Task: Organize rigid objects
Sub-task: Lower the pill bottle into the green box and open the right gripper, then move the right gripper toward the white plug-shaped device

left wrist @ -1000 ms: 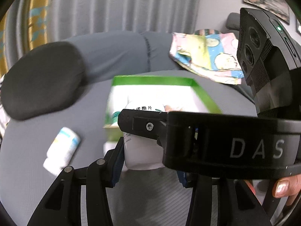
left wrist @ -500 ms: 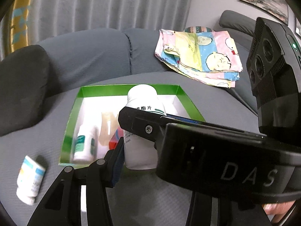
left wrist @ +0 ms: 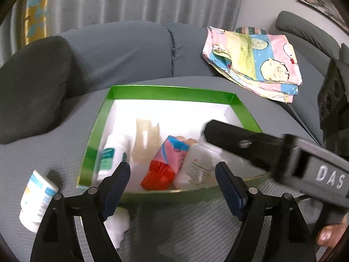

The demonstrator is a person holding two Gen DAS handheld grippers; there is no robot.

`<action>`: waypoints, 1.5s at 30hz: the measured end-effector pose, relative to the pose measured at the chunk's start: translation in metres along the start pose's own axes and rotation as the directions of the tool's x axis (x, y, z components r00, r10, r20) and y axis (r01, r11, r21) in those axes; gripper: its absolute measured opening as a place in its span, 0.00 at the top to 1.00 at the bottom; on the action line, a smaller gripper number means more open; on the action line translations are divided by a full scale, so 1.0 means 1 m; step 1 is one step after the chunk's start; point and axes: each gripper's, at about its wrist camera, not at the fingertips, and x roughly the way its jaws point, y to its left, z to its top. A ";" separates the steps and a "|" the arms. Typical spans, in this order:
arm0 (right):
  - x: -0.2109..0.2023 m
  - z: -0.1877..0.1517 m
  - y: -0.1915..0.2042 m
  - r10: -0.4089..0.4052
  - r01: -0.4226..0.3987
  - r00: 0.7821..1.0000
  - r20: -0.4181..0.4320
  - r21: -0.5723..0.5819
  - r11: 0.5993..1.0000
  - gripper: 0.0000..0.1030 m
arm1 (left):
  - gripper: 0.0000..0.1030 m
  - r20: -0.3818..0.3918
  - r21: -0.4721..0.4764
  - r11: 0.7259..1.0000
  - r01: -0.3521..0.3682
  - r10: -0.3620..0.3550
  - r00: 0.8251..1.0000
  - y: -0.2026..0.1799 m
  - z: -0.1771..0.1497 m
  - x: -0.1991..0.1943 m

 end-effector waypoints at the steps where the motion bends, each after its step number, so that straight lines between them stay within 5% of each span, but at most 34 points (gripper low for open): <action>1: -0.003 0.000 -0.001 -0.001 0.001 1.000 0.003 -0.002 1.000 0.23 | 0.09 -0.006 -0.006 1.000 -0.013 0.012 1.000 0.002 -0.001 -0.001; 8: -0.028 -0.008 0.011 -0.034 0.035 0.999 0.019 -0.067 0.997 0.01 | 0.03 0.007 -0.061 0.998 -0.035 0.036 0.999 0.019 -0.011 -0.025; 27: -0.034 -0.043 0.053 -0.054 0.041 0.995 -0.085 -0.150 0.988 0.01 | 0.01 0.002 -0.070 0.990 -0.121 0.121 0.993 0.060 -0.054 -0.074; 36: 0.000 -0.061 0.068 -0.041 0.007 0.980 -0.195 -0.174 0.985 0.01 | 0.01 -0.091 -0.111 0.982 -0.154 0.144 0.985 0.101 -0.091 -0.055; 45: 0.060 -0.077 0.073 -0.072 0.015 0.951 -0.300 -0.189 0.982 0.01 | 0.01 -0.118 -0.114 0.990 -0.086 0.073 0.990 0.098 -0.090 -0.021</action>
